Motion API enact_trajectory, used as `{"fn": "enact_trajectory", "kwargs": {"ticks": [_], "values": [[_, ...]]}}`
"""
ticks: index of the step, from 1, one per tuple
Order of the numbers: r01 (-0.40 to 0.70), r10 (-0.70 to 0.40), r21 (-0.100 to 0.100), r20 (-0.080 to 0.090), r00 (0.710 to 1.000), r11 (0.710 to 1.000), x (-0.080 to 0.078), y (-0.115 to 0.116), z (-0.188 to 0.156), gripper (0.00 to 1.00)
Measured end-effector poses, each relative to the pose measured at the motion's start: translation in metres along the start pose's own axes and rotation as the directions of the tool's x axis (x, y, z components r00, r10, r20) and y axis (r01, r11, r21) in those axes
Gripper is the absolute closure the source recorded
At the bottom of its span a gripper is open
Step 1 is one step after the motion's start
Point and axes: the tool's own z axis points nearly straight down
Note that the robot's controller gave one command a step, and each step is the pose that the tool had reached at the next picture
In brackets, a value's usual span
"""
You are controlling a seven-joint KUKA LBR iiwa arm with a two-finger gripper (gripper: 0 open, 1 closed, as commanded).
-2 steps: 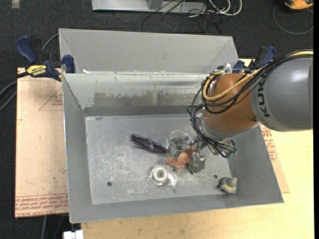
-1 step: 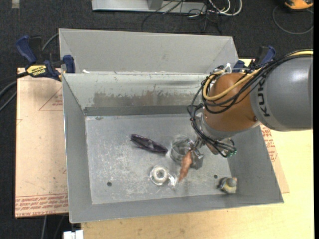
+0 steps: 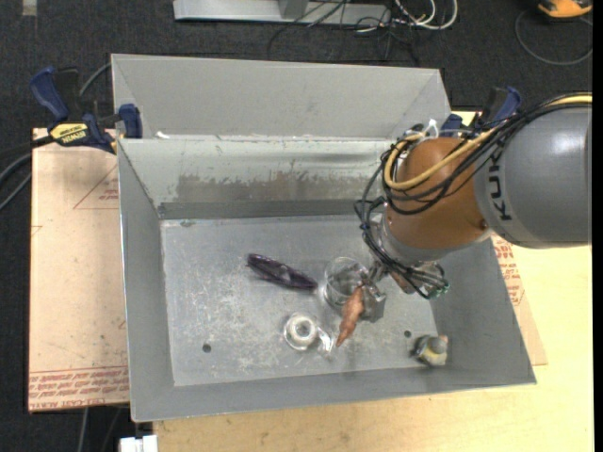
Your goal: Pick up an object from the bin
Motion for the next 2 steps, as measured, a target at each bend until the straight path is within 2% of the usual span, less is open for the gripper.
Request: {"fn": "enact_trajectory", "kwargs": {"ticks": [1,2], "values": [[0.000,0.000,-0.004,-0.008,1.000,1.000,0.002,0.001,-0.014,1.00],[-0.001,0.001,-0.003,-0.006,1.000,1.000,0.002,0.001,-0.035,1.00]]}}
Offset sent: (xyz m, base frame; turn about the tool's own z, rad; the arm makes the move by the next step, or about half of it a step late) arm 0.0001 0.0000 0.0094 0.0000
